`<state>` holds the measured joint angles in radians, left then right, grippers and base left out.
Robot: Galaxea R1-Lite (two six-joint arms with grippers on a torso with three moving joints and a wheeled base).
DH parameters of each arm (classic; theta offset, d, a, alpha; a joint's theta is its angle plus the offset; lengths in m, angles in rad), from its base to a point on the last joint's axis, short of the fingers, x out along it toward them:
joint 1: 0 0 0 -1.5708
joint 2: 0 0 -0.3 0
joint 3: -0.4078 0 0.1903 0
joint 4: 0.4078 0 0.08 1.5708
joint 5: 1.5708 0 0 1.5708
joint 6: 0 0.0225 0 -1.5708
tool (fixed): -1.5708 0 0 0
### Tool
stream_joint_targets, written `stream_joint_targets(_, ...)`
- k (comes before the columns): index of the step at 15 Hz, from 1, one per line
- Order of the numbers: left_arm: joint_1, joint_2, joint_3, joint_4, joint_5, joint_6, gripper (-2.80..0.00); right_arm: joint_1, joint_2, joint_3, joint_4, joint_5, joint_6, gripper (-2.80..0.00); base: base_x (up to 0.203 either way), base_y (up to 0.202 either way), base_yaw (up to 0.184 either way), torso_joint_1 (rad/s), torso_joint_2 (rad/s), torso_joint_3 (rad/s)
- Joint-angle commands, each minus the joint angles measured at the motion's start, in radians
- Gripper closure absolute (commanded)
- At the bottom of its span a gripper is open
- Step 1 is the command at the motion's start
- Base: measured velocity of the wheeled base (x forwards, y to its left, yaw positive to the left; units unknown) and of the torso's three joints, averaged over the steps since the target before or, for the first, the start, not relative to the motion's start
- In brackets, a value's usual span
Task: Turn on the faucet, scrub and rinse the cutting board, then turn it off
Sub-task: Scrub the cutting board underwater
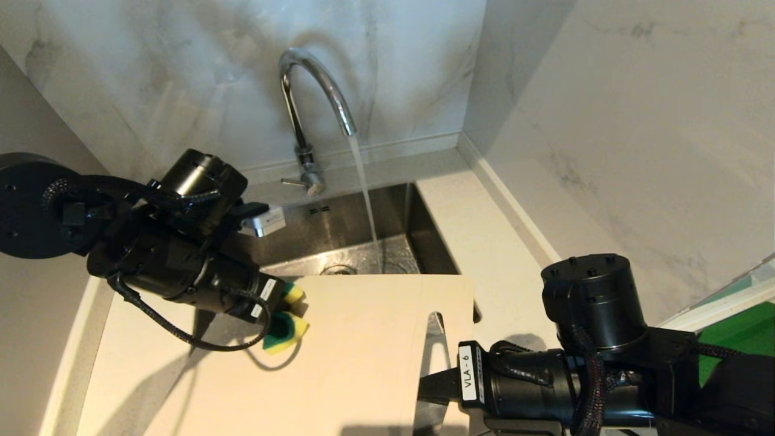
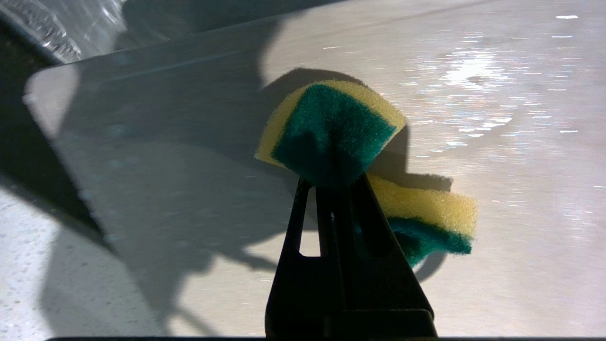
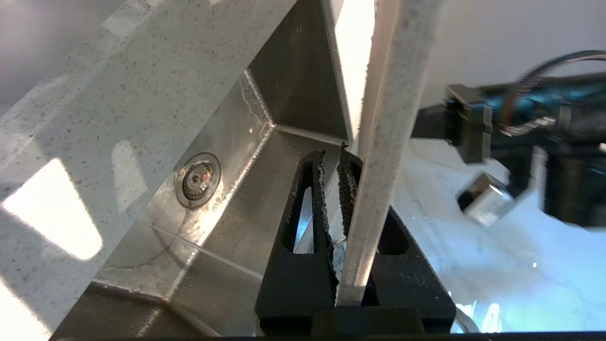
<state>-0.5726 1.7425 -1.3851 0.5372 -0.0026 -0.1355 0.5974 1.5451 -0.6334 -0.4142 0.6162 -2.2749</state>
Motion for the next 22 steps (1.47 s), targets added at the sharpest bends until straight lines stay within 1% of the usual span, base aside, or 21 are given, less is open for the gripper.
stream_joint_targets(1,0.083,-0.016,0.048,-0.013,-0.028,0.021,0.00,0.001,-0.003,0.000,-0.003,0.005,-0.014,0.00,0.000,0.000,0.000,0.000,0.00,0.000)
stream_joint_targets(3,0.153,-0.017,0.071,-0.023,-0.049,0.056,0.00,0.001,-0.006,0.000,-0.003,0.005,-0.012,0.00,0.000,0.000,0.000,0.000,0.00,0.000)
stream_joint_targets(5,0.221,-0.014,0.103,-0.065,-0.063,0.101,0.00,0.001,-0.011,-0.002,-0.003,0.005,-0.011,0.00,0.000,0.000,0.000,0.000,0.00,0.000)
stream_joint_targets(7,0.281,-0.006,0.116,-0.088,-0.071,0.132,0.00,0.001,-0.013,0.001,-0.003,0.005,-0.011,0.00,0.000,0.000,0.000,0.000,0.00,0.000)
stream_joint_targets(11,0.421,0.001,0.121,-0.091,-0.132,0.199,0.00,0.001,-0.023,0.013,-0.003,0.005,-0.011,0.00,0.000,0.000,0.000,0.000,0.00,0.000)
stream_joint_targets(13,0.470,-0.004,0.094,-0.091,-0.170,0.213,0.00,0.001,-0.022,0.015,-0.003,0.005,-0.011,0.00,0.000,0.000,0.000,0.000,0.00,0.000)
stream_joint_targets(15,0.480,-0.019,0.063,-0.088,-0.201,0.212,0.00,0.001,-0.022,0.014,-0.003,0.005,-0.009,0.00,0.000,0.000,0.000,0.000,0.00,0.000)
stream_joint_targets(18,0.464,-0.045,-0.029,-0.072,-0.202,0.193,0.00,0.001,-0.020,0.015,-0.003,0.005,-0.009,0.00,0.000,0.000,0.000,0.000,0.00,0.000)
stream_joint_targets(21,0.470,-0.081,-0.206,0.045,-0.207,0.159,0.00,0.001,-0.023,0.019,-0.003,0.005,-0.009,0.00,0.000,0.000,0.000,0.000,0.00,0.000)
stream_joint_targets(22,0.447,-0.106,-0.251,0.099,-0.217,0.142,0.00,0.001,-0.023,0.020,-0.003,0.005,-0.009,0.00,0.000,0.000,0.000,0.000,0.00,0.000)
